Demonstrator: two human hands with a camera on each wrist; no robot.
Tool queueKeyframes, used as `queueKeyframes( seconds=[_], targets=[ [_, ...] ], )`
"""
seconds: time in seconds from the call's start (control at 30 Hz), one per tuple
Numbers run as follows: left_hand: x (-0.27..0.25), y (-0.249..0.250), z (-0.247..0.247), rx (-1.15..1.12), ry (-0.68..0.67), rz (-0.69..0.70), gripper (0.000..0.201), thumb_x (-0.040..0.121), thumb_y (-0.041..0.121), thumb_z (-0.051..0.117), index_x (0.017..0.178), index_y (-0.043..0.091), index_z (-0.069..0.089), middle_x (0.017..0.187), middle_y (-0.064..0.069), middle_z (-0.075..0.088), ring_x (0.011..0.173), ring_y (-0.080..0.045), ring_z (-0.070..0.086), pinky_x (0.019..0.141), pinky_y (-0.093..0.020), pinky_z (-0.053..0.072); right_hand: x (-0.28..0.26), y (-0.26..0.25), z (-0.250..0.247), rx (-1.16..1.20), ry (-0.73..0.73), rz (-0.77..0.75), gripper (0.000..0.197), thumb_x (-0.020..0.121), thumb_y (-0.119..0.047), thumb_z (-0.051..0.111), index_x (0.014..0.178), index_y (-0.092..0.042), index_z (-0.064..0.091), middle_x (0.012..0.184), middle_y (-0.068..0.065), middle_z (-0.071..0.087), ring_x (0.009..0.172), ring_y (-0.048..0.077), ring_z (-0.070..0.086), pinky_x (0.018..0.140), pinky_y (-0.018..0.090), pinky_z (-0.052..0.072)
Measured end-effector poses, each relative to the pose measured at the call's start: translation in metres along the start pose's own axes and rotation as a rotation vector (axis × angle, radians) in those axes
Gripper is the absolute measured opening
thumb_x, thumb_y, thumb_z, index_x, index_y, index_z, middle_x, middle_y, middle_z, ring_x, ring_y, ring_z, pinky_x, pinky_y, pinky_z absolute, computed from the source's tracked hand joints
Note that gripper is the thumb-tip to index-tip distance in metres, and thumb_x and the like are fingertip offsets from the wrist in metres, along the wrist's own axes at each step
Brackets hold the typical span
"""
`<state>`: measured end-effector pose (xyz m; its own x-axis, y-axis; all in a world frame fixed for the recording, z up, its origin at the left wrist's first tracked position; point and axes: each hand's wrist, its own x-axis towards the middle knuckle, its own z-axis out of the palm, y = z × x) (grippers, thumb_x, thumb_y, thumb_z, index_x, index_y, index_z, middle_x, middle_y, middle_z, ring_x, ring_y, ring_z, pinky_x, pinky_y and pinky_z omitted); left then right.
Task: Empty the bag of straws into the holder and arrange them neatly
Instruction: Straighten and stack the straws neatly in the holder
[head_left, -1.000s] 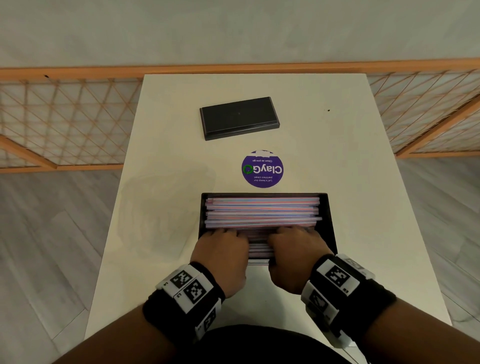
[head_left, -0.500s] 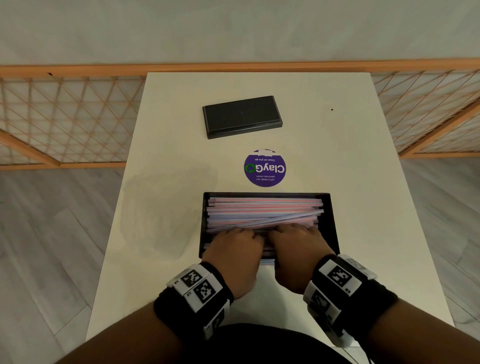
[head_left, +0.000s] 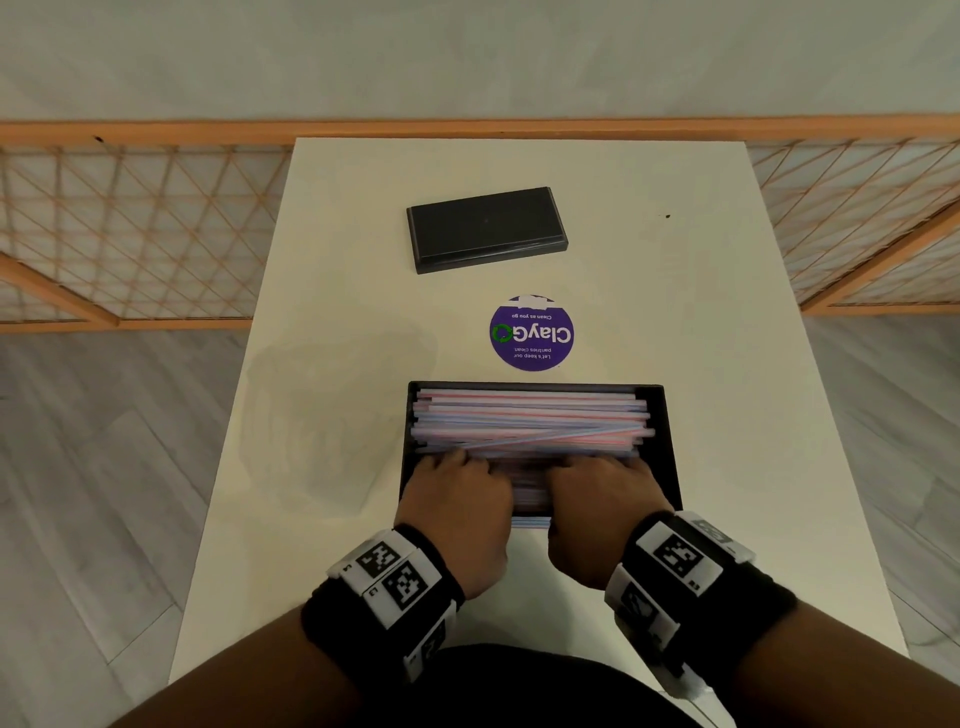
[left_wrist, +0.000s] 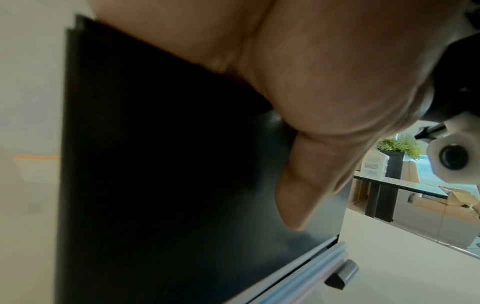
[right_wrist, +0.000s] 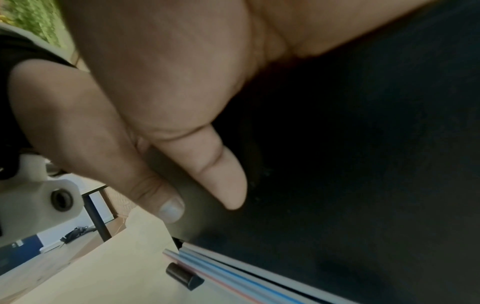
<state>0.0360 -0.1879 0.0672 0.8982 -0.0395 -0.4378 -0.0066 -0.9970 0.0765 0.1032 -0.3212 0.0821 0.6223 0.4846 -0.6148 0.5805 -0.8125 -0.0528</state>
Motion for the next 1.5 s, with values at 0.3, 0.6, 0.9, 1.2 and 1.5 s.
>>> queueKeyframes(
  seconds=[0.3, 0.6, 0.9, 1.2, 1.5],
  targets=[
    [0.002, -0.001, 0.002, -0.024, -0.024, -0.02, 0.033, 0.092, 0.036, 0.058, 0.12, 0.021, 0.062, 0.129, -0.004, 0.05, 0.12, -0.026, 0.051, 0.101, -0.039, 0.043, 0.003, 0.002, 0.002, 0.015, -0.009, -0.009, 0.035, 0.082, -0.033, 0.056, 0.116, -0.027, 0.064, 0.127, -0.001, 0.05, 0.125, 0.026, 0.044, 0.106, 0.044, 0.037],
    [0.002, -0.002, 0.0, -0.077, 0.015, 0.057, 0.027, 0.089, 0.035, 0.06, 0.114, 0.024, 0.061, 0.114, 0.002, 0.067, 0.107, -0.022, 0.063, 0.095, -0.034, 0.047, 0.003, 0.0, 0.002, -0.003, 0.006, -0.041, 0.028, 0.082, -0.028, 0.054, 0.109, -0.025, 0.063, 0.109, -0.005, 0.066, 0.108, 0.022, 0.059, 0.105, 0.039, 0.035],
    [0.001, 0.0, 0.003, -0.091, 0.057, 0.023, 0.035, 0.089, 0.038, 0.06, 0.121, 0.022, 0.06, 0.124, -0.001, 0.055, 0.114, -0.024, 0.055, 0.096, -0.037, 0.047, 0.002, 0.001, 0.001, 0.032, -0.014, -0.037, 0.034, 0.083, -0.033, 0.056, 0.115, -0.026, 0.064, 0.128, 0.001, 0.05, 0.124, 0.027, 0.045, 0.106, 0.042, 0.034],
    [-0.012, -0.01, -0.002, -0.279, 0.271, 0.185, 0.027, 0.069, 0.025, 0.082, 0.085, 0.02, 0.061, 0.081, 0.001, 0.064, 0.072, -0.021, 0.063, 0.059, -0.026, 0.047, -0.026, 0.013, -0.017, 0.12, 0.166, -0.112, 0.026, 0.085, -0.039, 0.055, 0.109, -0.028, 0.057, 0.115, -0.006, 0.057, 0.108, 0.022, 0.054, 0.091, 0.032, 0.04],
    [0.005, -0.01, 0.012, -0.186, 0.025, 0.006, 0.015, 0.091, 0.026, 0.056, 0.097, 0.02, 0.068, 0.098, 0.001, 0.069, 0.091, -0.023, 0.067, 0.078, -0.035, 0.058, -0.004, 0.007, 0.008, 0.093, 0.029, -0.089, 0.026, 0.087, -0.027, 0.049, 0.107, -0.023, 0.065, 0.113, -0.004, 0.059, 0.111, 0.023, 0.053, 0.089, 0.032, 0.043]
  ],
)
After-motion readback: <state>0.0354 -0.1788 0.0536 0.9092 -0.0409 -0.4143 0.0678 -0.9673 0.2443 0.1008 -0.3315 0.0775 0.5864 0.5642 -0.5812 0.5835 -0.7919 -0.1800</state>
